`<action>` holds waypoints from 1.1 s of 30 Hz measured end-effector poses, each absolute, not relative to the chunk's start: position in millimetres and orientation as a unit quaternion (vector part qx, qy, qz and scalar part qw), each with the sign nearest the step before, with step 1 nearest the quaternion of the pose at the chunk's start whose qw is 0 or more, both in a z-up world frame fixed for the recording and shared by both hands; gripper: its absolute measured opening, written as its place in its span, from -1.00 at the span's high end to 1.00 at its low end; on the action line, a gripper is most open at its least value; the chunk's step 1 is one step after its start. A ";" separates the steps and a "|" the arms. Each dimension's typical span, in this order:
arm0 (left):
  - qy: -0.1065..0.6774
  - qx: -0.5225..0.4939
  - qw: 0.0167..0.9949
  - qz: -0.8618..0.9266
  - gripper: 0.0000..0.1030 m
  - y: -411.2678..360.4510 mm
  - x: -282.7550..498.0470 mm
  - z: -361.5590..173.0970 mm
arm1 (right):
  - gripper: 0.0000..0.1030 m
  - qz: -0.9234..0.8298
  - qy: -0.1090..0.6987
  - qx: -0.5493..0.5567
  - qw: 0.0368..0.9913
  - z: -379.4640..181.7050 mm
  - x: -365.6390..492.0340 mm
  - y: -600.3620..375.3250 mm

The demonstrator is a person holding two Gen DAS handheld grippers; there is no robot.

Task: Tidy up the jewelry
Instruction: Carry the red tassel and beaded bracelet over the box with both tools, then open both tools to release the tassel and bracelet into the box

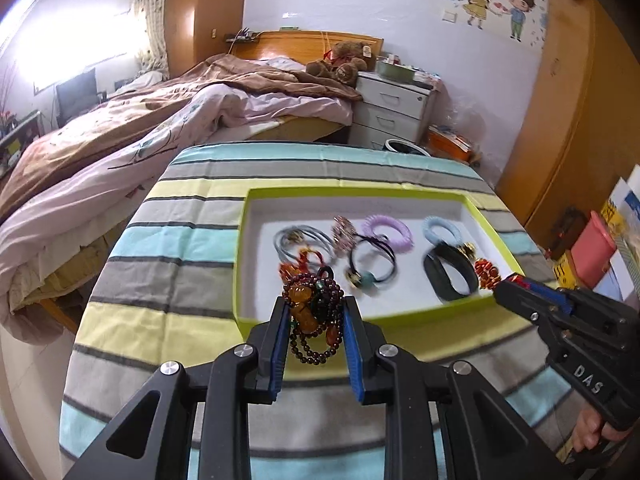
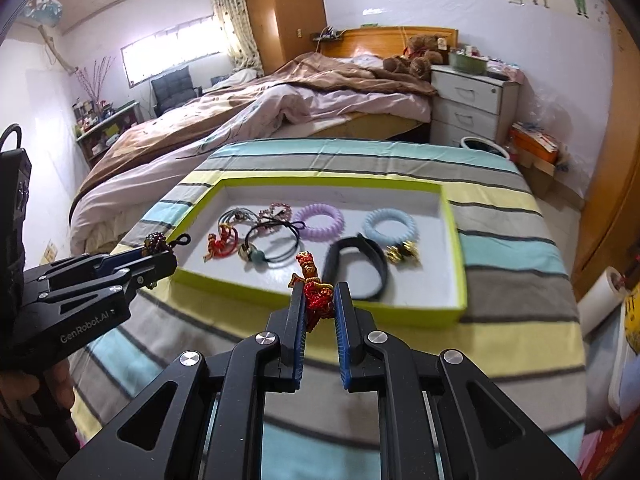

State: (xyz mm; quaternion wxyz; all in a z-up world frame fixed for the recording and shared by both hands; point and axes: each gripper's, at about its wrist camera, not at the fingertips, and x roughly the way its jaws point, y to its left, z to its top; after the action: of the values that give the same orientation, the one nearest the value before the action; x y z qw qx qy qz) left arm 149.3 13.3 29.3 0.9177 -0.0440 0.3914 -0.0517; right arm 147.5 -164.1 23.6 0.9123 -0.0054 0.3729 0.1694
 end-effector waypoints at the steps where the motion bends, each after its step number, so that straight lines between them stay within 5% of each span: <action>1: 0.395 -0.046 0.916 -0.049 0.50 17.5 156.1 28.1 | 0.73 0.170 0.373 -0.008 0.912 21.9 149.9 -162.2; 33: 0.434 -0.045 0.899 -0.046 0.37 24.3 196.2 -4.1 | 0.60 0.170 0.431 -0.063 0.884 -15.1 208.6 -123.2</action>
State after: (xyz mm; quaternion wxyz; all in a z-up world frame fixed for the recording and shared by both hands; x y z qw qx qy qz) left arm 196.2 24.3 -4.1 0.8986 -0.0445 0.4340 -0.0464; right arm 208.6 -123.2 -15.1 0.8838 -0.0628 0.4313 0.1702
